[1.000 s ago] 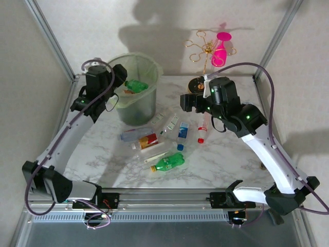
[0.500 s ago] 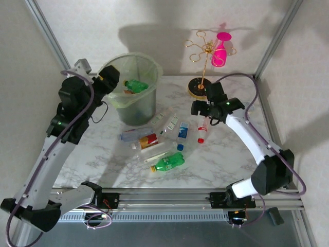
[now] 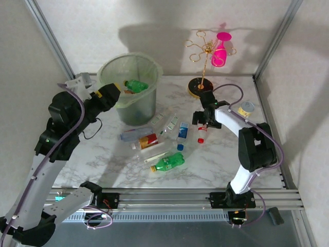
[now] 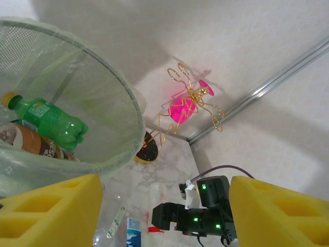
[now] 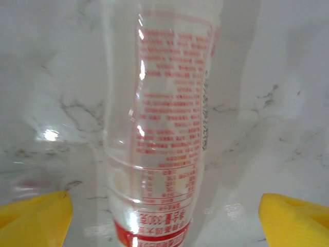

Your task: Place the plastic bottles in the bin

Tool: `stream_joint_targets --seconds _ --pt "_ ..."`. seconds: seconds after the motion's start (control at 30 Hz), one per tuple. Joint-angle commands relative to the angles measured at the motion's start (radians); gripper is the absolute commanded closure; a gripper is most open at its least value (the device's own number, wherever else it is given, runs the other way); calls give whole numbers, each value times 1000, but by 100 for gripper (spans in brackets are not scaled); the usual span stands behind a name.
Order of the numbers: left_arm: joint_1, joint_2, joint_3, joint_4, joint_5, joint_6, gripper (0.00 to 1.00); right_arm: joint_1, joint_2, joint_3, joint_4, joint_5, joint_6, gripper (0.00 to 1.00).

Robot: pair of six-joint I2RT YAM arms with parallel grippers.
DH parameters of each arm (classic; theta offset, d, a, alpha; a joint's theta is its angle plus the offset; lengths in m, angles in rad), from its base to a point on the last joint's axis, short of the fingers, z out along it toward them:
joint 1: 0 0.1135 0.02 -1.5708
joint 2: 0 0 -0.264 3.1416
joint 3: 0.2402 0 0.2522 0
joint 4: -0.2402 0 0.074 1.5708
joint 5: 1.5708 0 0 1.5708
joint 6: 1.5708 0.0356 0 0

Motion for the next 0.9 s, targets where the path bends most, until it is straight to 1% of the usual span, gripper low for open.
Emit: stream_joint_targets --seconds 0.0,0.13,0.5,0.63,0.7,0.87 --pt "-9 -28 -10 -37 30 24 35 -3 22 -31 45 -31 -3 7" --pt "-8 -31 -6 -44 34 23 35 -4 60 -36 69 -28 -8 11" --pt "-8 -13 11 -59 19 24 35 -16 129 -28 111 -44 -9 29" --pt "-9 -6 13 -54 24 11 36 -16 87 -40 119 -41 -10 43" --pt "-8 4 23 -50 30 10 36 -16 51 -55 121 -34 -12 48" --pt "-9 51 55 -41 38 4 36 -12 -98 -104 112 -9 11 49"
